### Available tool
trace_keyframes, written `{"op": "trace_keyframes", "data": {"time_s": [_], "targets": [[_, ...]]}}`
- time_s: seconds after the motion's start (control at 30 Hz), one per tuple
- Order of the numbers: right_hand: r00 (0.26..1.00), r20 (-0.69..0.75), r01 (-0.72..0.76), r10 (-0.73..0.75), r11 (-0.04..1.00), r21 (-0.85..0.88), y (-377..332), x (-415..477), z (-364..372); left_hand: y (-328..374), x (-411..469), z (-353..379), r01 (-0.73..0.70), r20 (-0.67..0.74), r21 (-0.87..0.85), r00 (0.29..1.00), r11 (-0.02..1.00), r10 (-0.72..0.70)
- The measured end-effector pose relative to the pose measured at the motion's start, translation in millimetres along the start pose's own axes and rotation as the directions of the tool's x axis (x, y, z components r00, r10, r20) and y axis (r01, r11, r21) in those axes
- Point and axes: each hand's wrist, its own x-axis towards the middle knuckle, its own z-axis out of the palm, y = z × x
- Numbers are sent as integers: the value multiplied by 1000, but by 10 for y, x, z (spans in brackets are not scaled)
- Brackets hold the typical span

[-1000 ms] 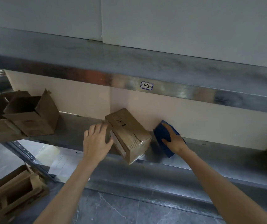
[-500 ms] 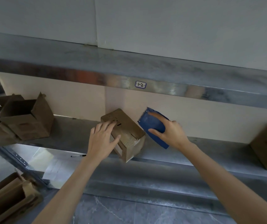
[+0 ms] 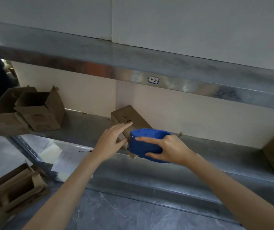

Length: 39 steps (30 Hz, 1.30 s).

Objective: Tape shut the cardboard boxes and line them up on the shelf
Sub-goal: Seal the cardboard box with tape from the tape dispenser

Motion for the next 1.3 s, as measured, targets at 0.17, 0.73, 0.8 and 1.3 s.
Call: {"op": "trace_keyframes", "data": {"time_s": [0.17,0.73,0.8,1.3], "targets": [[998,-28,54,-54,998,23,-107,-59,-10,49,-122,43,-9,-26,-124,1000,992,5],[1000,26,-11,10,999,45,-139,-152,-114,229,-93,137,129,-34,-220,990,967,-140],[991,126,-44,41,999,19,-110,-154,-127,255,-83,157,137,-36,-214,988,967,-147],[986,144,-83,78,996,32,-9,-187,-234,305,-26,201,192,-38,-287,977,939,-211]]}}
